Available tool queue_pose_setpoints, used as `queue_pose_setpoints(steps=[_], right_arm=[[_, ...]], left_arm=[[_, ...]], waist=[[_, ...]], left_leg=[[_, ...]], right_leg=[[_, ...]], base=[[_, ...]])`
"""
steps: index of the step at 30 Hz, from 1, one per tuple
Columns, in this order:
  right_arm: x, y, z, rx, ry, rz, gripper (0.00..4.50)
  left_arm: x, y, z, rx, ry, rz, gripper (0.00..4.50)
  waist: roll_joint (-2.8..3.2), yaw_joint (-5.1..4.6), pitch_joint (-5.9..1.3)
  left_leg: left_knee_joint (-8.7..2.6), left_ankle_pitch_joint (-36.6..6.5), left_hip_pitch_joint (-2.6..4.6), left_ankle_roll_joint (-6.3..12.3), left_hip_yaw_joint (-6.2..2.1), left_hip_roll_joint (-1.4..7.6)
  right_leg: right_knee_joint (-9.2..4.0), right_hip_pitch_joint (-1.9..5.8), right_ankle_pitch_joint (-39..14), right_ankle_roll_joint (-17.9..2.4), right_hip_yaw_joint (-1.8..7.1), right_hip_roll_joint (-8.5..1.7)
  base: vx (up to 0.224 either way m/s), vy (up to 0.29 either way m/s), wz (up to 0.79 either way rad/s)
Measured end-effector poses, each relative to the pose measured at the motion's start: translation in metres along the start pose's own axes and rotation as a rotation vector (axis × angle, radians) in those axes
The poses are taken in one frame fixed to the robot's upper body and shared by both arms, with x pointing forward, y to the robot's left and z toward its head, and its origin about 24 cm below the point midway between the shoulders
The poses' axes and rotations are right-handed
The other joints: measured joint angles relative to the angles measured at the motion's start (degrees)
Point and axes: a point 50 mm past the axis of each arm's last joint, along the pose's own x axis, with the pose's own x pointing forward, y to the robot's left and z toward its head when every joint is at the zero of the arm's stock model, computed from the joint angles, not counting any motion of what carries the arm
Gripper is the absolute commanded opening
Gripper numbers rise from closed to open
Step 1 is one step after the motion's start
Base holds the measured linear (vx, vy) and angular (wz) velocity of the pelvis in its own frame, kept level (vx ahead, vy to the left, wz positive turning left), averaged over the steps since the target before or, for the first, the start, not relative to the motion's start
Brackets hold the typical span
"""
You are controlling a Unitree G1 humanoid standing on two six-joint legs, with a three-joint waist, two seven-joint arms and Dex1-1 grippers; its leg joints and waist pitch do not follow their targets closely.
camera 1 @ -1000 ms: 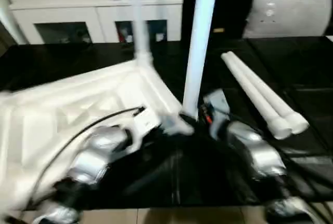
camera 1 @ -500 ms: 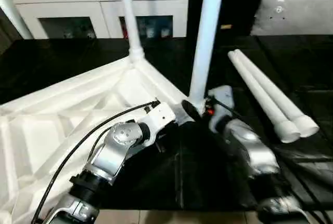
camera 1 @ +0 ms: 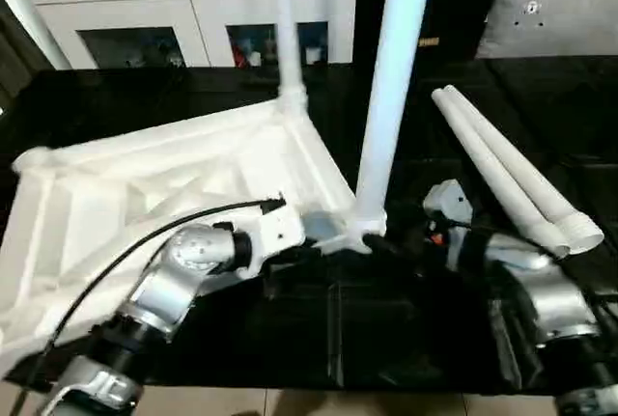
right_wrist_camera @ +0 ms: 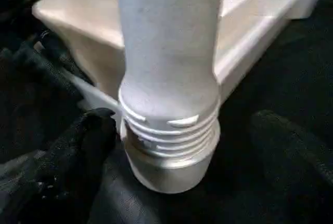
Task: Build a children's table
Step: Rotate leg to tighten
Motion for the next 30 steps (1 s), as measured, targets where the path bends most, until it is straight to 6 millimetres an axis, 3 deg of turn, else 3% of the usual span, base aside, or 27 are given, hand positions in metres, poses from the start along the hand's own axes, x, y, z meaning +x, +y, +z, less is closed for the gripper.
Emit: queue_pose_setpoints(steps=[7, 21, 22, 30], right_arm=[[0.001, 0.004, 0.009, -0.06, 0.045, 0.204, 4.42], [0.008, 0.012, 0.01, -0.015, 0.006, 0.294, 3.27], [0.008, 0.013, 0.01, -0.008, -0.002, 0.296, 3.0], [0.008, 0.014, 0.007, 0.031, -0.008, 0.287, 2.7]], left_arm=[[-0.013, -0.002, -0.007, 0.028, -0.013, -0.159, 0.0], [-0.015, -0.003, -0.012, 0.075, -0.039, -0.216, 0.0], [-0.015, -0.003, -0.012, 0.074, -0.039, -0.216, 0.0], [-0.013, -0.003, -0.013, 0.05, -0.043, -0.217, 0.0]], waist=[[-0.01, 0.15, -0.01], [-0.07, 1.24, -0.07], [-0.08, 1.24, -0.07], [-0.5, 1.3, -0.3]], left_leg=[[0.11, 0.01, 0.03, 0.07, 0.01, 0.05], [0.14, 0.04, 0.12, 0.07, 0.05, 0.18], [0.14, 0.04, 0.13, 0.06, 0.05, 0.18], [0.14, 0.04, 0.13, 0.06, 0.08, 0.2]], right_leg=[[0.14, 0.0, 0.0, 0.0, 0.0, 0.0], [0.28, 0.0, 0.0, 0.0, -0.02, 0.09], [0.29, 0.0, 0.0, 0.0, -0.02, 0.09], [0.28, 0.0, -0.01, -0.01, -0.01, 0.09]], base=[[0.0, 0.0, 0.0], [0.0, 0.0, 0.0], [0.0, 0.0, 0.0], [0.0, 0.0, 0.0]])
